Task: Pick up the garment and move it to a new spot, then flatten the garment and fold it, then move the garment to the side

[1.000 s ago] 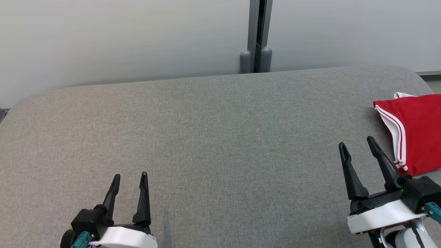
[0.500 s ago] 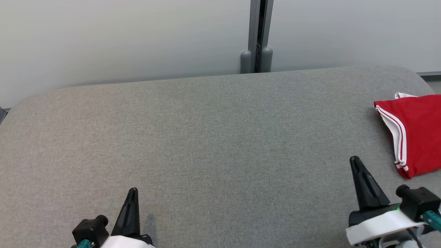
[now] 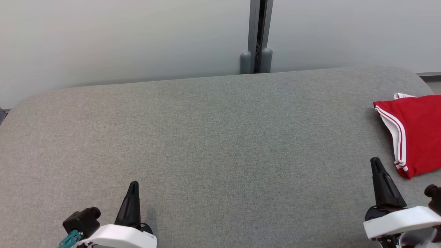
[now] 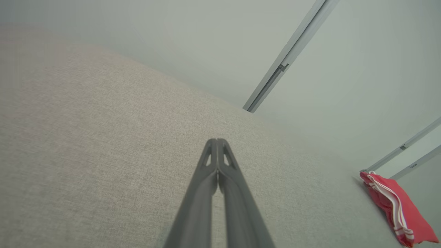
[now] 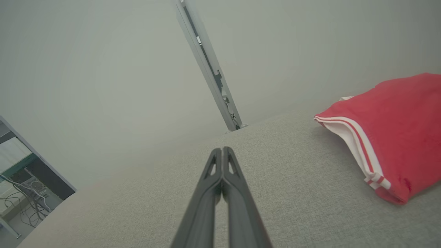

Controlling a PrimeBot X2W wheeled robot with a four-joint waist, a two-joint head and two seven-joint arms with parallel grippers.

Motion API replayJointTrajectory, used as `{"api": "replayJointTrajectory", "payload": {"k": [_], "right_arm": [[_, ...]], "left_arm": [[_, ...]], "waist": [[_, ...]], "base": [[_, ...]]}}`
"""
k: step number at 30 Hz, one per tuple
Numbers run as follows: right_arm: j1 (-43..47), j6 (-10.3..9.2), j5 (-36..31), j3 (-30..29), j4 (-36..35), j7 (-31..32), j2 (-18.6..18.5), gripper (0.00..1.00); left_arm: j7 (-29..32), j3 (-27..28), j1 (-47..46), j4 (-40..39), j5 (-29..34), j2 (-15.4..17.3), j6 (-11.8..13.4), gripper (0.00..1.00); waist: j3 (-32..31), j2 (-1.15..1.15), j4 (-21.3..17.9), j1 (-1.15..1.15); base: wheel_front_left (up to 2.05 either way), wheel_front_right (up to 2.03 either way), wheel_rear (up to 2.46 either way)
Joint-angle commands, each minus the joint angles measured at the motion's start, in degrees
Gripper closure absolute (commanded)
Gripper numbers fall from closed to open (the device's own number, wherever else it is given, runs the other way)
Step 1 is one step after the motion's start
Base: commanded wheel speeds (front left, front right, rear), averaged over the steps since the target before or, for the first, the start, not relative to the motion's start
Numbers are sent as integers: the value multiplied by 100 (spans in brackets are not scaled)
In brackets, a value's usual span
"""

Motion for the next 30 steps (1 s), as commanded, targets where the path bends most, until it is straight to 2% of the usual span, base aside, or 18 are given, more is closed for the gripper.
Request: {"api": "replayJointTrajectory", "payload": {"k": [1, 30], "right_arm": [[-56, 0, 160, -79, -98, 43, -26, 100], [73, 0, 2547, -896, -109, 813, 84, 100]], "left_arm": [[15, 5, -198, -60, -148, 21, -49, 100], [438, -84, -682, 140, -2411, 36, -350, 100]], "waist": [[-1, 0, 0, 0], [-32, 0, -9, 0]], "base": [[0, 0, 0], [0, 0, 0]]}}
